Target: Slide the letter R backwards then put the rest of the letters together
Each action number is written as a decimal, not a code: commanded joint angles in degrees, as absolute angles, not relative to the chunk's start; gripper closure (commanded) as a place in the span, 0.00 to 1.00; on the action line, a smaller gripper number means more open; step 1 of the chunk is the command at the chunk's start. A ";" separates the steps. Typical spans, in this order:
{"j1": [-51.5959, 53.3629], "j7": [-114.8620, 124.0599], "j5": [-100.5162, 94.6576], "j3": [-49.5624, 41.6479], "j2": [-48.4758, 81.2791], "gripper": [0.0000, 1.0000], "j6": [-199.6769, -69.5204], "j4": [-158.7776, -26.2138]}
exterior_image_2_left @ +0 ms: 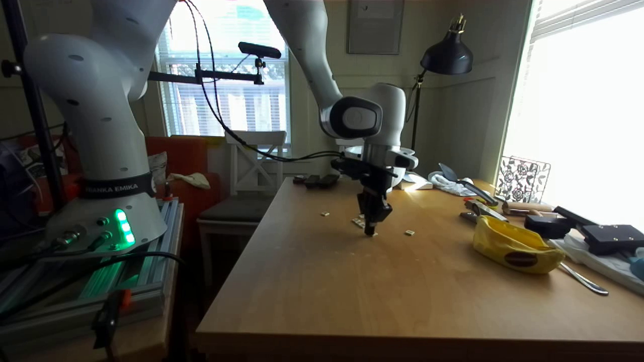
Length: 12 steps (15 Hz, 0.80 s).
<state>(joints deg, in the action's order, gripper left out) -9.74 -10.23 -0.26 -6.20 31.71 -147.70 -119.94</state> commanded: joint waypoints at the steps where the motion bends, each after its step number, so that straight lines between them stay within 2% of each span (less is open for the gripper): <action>1: -10.02 -10.68 -1.71 -5.86 32.48 1.00 -147.68 -119.57; 12: -10.09 -12.42 -1.18 -4.54 32.27 1.00 -147.49 -119.86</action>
